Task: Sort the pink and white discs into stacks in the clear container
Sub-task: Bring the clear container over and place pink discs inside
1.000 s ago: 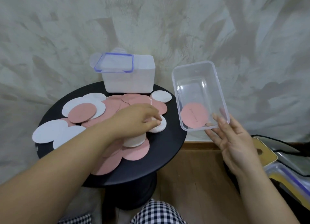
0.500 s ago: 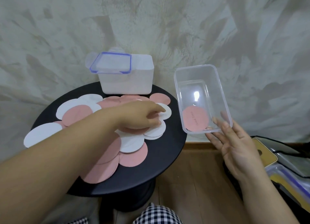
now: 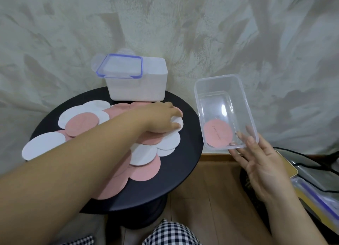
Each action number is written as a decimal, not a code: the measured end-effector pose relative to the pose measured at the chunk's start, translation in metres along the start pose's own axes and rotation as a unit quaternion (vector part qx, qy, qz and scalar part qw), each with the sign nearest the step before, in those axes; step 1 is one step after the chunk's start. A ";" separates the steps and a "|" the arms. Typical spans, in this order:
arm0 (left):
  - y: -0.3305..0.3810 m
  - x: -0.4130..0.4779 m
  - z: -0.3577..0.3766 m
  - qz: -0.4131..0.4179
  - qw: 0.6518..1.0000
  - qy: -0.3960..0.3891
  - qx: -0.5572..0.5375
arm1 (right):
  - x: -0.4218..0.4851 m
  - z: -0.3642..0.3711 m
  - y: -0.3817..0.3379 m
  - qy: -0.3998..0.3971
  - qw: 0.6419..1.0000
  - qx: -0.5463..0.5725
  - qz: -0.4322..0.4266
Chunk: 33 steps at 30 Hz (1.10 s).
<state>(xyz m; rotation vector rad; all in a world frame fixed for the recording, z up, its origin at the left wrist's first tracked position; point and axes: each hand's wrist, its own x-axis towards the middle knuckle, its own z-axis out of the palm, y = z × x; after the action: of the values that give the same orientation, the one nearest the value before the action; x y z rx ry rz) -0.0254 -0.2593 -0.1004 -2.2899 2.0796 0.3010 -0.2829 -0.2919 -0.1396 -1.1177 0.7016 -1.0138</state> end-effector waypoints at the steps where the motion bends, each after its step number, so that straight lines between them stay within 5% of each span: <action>1: -0.004 -0.006 -0.001 -0.011 1.000 0.006 0.014 | 0.001 0.000 0.000 -0.001 1.000 0.002 0.001; 5: -0.017 -0.018 0.001 -0.044 0.999 0.024 0.022 | 0.002 0.004 -0.002 -0.003 1.000 0.012 0.003; 8: -0.004 -0.029 0.002 0.042 0.998 0.037 -0.028 | -0.001 0.010 -0.003 -0.008 1.000 0.012 0.005; 11: 0.005 -0.039 0.007 0.097 0.994 -0.020 0.037 | -0.001 0.016 -0.002 -0.011 1.000 0.012 0.010; 17: -0.012 -0.050 0.014 0.016 0.999 0.041 0.001 | -0.006 0.025 -0.002 -0.031 0.999 0.010 0.019; 22: 0.002 -0.051 0.020 0.083 0.996 0.022 0.020 | -0.010 0.033 -0.001 -0.023 0.999 0.006 0.025; 33: -0.001 -0.058 0.025 0.043 0.997 0.037 0.061 | -0.015 0.038 0.000 -0.023 0.999 0.002 0.035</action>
<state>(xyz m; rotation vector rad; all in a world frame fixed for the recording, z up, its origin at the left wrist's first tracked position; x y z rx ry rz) -0.0327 -0.1984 -0.1153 -2.1788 2.1711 0.0893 -0.2561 -0.2631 -0.1278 -1.1021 0.6970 -0.9264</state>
